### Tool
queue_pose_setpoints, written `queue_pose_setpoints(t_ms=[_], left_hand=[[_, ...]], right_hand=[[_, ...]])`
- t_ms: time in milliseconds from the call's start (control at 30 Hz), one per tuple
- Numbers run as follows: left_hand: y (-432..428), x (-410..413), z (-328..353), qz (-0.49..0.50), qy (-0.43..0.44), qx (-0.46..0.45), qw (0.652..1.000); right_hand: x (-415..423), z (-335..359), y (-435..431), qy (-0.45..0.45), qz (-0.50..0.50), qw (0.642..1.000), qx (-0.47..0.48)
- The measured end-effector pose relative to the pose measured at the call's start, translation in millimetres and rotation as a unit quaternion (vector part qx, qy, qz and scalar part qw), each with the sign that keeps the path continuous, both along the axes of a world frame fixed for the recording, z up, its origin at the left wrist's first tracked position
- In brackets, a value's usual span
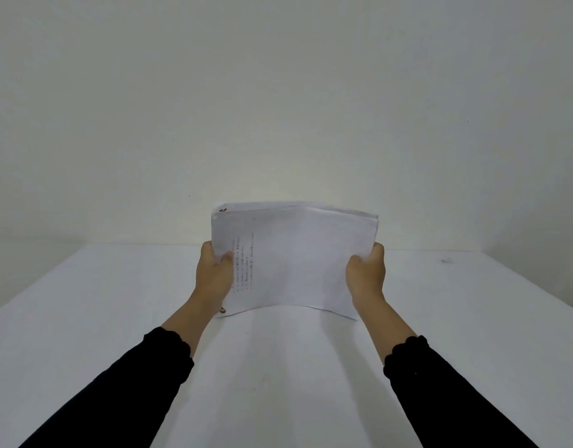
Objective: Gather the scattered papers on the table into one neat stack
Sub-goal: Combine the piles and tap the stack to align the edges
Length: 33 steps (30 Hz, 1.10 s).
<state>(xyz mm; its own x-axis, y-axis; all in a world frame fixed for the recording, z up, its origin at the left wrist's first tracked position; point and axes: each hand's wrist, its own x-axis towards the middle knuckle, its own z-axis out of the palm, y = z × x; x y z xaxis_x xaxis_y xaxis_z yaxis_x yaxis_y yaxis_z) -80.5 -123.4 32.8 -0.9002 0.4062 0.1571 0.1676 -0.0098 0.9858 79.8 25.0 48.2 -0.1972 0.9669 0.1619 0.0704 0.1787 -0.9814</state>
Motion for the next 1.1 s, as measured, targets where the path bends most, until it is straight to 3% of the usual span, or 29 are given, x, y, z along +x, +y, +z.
queue_pose_setpoints(t_ms=[467,733,867,967,1100], left_hand=[[2.2,-7.2,6.3,0.038,0.025,0.038,0.998],[1.6,-12.1,5.6,-0.007,-0.012,0.045,0.999],[2.0,-17.3,2.7,-0.021,-0.031,0.049,0.998],[1.9,-18.4,2.2,-0.028,-0.037,0.059,0.997],[1.7,-17.0,3.2,-0.036,-0.034,0.075,0.996]], right_hand=[[-0.1,1.8,7.1,0.056,-0.019,0.998,0.014],[0.4,0.4,11.6,0.051,-0.021,0.996,0.075],[-4.7,3.7,12.2,-0.05,-0.045,0.989,0.129],[-12.6,7.8,-1.1,-0.169,-0.119,0.936,0.286],[-30.1,19.6,-17.5,-0.255,-0.069,0.829,0.492]])
